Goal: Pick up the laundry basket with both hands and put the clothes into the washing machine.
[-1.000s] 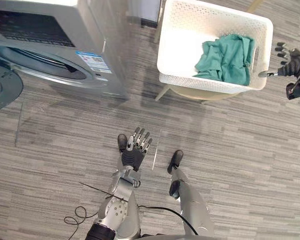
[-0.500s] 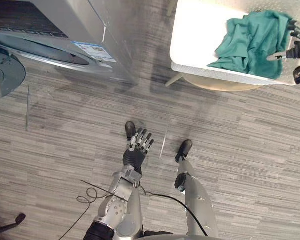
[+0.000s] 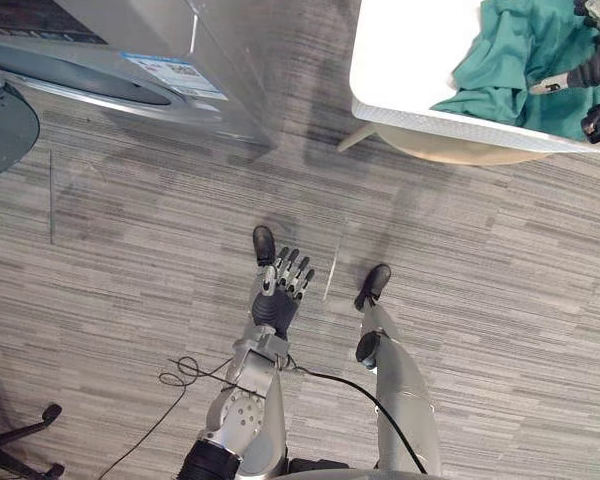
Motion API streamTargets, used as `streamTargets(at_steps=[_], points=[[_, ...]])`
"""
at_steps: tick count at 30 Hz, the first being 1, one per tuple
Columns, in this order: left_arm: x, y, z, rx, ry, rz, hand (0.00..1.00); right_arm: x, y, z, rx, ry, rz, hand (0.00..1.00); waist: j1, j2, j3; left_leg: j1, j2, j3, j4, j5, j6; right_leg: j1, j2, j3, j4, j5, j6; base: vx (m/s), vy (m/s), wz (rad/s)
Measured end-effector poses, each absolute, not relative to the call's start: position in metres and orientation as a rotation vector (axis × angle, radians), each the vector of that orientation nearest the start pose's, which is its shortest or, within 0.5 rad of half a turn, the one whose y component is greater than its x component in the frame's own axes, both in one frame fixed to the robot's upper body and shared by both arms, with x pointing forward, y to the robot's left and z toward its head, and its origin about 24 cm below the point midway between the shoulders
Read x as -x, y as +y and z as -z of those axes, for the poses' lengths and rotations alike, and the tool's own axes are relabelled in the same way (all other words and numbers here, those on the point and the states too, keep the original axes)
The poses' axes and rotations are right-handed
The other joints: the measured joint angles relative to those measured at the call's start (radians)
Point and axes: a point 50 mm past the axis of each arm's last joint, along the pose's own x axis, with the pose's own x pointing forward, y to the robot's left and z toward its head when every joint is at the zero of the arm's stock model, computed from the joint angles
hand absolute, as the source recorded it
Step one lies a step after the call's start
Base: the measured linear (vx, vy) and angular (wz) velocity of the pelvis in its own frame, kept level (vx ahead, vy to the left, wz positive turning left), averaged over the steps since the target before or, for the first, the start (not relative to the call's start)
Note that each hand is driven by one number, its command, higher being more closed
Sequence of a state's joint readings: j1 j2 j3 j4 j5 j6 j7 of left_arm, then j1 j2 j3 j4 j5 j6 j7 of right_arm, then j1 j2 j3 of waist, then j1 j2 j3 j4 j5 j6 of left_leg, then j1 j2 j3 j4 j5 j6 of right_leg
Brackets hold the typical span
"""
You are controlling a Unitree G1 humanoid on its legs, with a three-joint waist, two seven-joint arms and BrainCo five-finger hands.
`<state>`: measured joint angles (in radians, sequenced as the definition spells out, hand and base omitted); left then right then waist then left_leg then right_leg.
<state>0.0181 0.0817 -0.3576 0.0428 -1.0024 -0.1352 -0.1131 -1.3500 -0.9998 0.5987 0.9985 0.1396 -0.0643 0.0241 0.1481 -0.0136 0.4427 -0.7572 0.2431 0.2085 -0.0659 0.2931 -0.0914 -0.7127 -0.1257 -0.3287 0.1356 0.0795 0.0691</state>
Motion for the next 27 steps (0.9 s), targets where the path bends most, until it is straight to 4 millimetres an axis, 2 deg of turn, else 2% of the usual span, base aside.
streamTargets(at_steps=[5, 6, 8, 10, 14, 23, 24, 27], points=[[-0.232, 0.073, -0.044, 0.949, 0.036, 0.425, 0.00, -0.366, -0.326, -0.348, 1.035, -0.205, 0.399, 0.00, -0.006, 0.021, 0.005, -0.044, -0.019, 0.007, -0.015, 0.014, -0.005, -0.056, -0.021, 0.001, 0.009, 0.000, 0.001, 0.02, 0.010, 0.03], [-0.232, 0.073, -0.044, 0.949, 0.034, 0.430, 0.00, -0.366, -0.326, -0.351, 1.058, -0.205, 0.408, 1.00, -0.004, 0.022, 0.005, -0.051, -0.019, 0.011, -0.024, 0.019, -0.006, -0.069, -0.021, 0.002, 0.011, 0.000, 0.001, 0.02, -0.015, -0.06], [-0.231, 0.070, -0.045, 0.951, 0.036, 0.443, 0.00, -0.364, -0.325, -0.357, 1.067, -0.222, 0.418, 1.00, -0.003, 0.026, 0.004, -0.064, -0.019, 0.015, -0.023, 0.019, -0.006, -0.090, -0.023, 0.004, 0.022, -0.001, 0.003, 0.01, -0.015, -0.04], [-0.228, 0.061, -0.045, 0.960, 0.047, 0.481, 0.00, -0.359, -0.327, -0.374, 1.068, -0.274, 0.477, 1.00, -0.004, 0.046, 0.002, -0.085, -0.023, 0.017, -0.023, 0.021, -0.007, -0.119, -0.030, 0.006, 0.035, -0.003, 0.005, 0.00, -0.037, -0.02], [-0.226, 0.054, -0.046, 0.978, 0.050, 0.498, 0.00, -0.355, -0.328, -0.386, 1.059, -0.295, 0.508, 1.00, -0.003, 0.052, 0.001, -0.104, -0.024, 0.023, -0.023, 0.022, -0.007, -0.152, -0.035, 0.025, 0.059, -0.014, 0.010, -0.01, -0.024, -0.03], [-0.227, 0.047, -0.048, 1.015, 0.044, 0.487, 0.00, -0.364, -0.322, -0.375, 1.043, -0.272, 0.514, 1.00, 0.005, 0.069, -0.009, -0.104, -0.023, 0.029, -0.023, 0.025, -0.005, -0.166, -0.036, 0.032, 0.083, -0.018, 0.008, -0.01, -0.041, -0.01], [-0.227, 0.046, -0.049, 1.019, 0.042, 0.488, 0.00, -0.366, -0.322, -0.372, 1.025, -0.275, 0.522, 1.00, 0.005, 0.069, -0.010, -0.099, -0.023, 0.030, -0.023, 0.034, -0.017, -0.165, -0.037, 0.032, 0.089, -0.018, 0.007, -0.02, -0.059, -0.02], [-0.228, 0.044, -0.051, 1.036, 0.035, 0.477, 0.00, -0.368, -0.320, -0.367, 0.975, -0.297, 0.539, 1.00, 0.007, 0.069, -0.010, -0.084, -0.018, 0.032, -0.023, 0.038, -0.014, -0.161, -0.035, 0.032, 0.109, -0.025, -0.002, -0.03, -0.070, -0.03]])
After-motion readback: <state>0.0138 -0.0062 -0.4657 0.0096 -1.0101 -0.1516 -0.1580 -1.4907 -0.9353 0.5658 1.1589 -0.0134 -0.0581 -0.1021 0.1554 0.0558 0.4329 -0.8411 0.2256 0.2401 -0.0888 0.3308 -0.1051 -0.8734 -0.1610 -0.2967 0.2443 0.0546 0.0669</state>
